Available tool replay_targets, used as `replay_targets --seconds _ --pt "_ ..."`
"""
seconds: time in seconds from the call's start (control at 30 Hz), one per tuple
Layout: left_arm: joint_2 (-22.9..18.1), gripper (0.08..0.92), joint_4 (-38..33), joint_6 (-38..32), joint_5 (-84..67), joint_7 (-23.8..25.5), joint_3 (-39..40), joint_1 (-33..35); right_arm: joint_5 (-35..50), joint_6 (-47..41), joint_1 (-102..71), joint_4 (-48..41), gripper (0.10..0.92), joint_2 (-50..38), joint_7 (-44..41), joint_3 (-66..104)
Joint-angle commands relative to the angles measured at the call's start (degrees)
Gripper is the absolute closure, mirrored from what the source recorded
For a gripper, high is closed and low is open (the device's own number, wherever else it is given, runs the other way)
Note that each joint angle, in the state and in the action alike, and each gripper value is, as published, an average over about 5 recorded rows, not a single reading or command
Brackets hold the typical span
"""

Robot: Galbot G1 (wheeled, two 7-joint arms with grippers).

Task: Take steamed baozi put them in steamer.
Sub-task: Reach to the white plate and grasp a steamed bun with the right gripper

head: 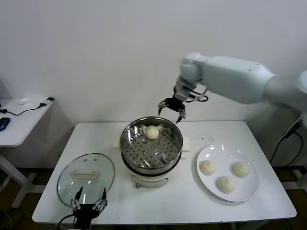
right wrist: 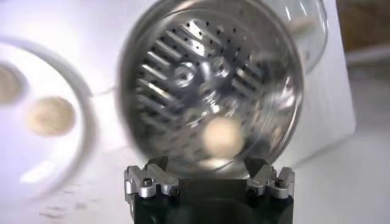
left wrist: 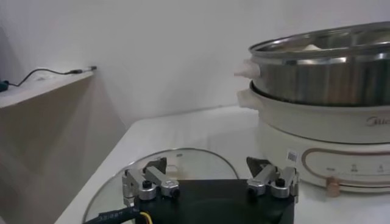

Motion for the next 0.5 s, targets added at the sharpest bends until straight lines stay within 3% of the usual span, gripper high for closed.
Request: replay_targets --seconds 0.03,0.27,0.5 --pt "0.0 0.177 0.1 -0.1 -0.1 0.0 0.0 -0.1 11.2 -19.7 9.5 14.1 0.203 -17.9 1.5 -15.1" --pt "-0.1 0.177 0.2 -0.1 -0.2 0.0 -0.2 -0.4 13.6 -33.9 5.8 25.3 0.203 -25.9 8.6 -20.2" --pt "-0.6 0.177 0.0 -0.1 -0.3 -0.1 -0.4 -0.2 14.8 -42.5 -4.8 25.5 0.203 -26.3 15.6 -13.3"
